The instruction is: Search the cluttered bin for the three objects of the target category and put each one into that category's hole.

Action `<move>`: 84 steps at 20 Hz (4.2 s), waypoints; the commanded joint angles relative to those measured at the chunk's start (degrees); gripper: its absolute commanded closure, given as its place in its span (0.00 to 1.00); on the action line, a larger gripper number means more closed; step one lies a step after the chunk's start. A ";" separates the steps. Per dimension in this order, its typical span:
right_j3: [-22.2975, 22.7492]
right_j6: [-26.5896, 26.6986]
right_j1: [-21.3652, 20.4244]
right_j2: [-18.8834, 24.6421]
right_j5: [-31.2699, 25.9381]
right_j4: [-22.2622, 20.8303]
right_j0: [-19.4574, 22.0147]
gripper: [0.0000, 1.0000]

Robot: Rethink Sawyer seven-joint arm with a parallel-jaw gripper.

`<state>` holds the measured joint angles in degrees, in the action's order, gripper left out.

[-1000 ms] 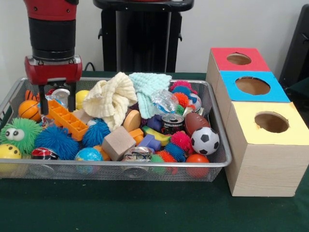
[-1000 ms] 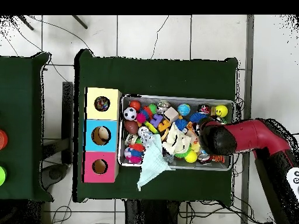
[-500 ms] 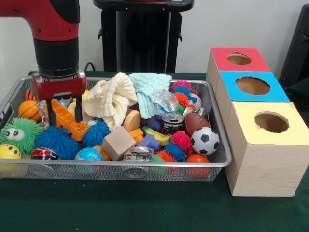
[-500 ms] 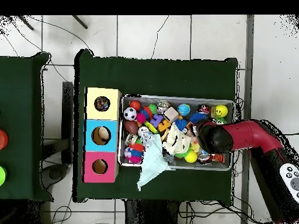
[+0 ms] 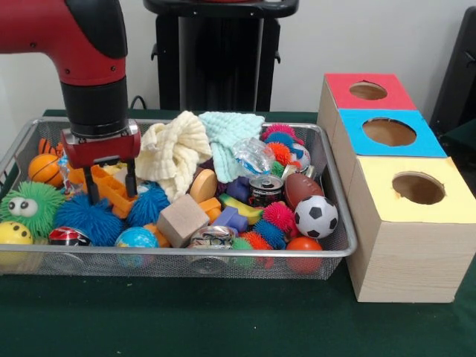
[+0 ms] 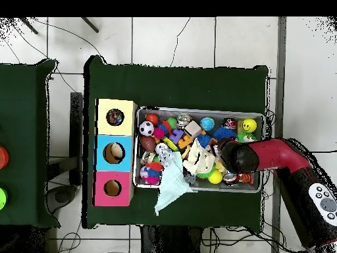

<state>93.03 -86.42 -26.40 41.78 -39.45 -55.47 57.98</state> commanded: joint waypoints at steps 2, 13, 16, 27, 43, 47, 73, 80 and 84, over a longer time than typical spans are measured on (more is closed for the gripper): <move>-4.20 13.83 4.06 -3.13 -0.36 -4.09 0.39 0.00; -4.70 12.27 5.64 -2.91 3.45 -5.13 0.97 1.00; -3.49 8.01 4.05 -4.20 6.55 -7.31 -0.52 1.00; 3.17 -3.49 -4.43 -9.28 8.42 -5.18 -6.26 1.00; 13.08 -15.40 -11.42 -14.78 15.69 8.70 -14.38 1.00; 12.04 -14.43 -10.09 -17.11 17.49 9.40 -15.73 1.00; 9.73 -2.69 -12.17 -16.54 15.25 16.16 -9.57 0.00; 7.13 0.27 -12.58 -15.82 13.30 17.47 -5.15 0.00; 6.81 1.98 -12.61 -14.94 11.96 17.93 -3.69 0.00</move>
<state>103.06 -87.89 -38.86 24.69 -20.94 -39.31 52.63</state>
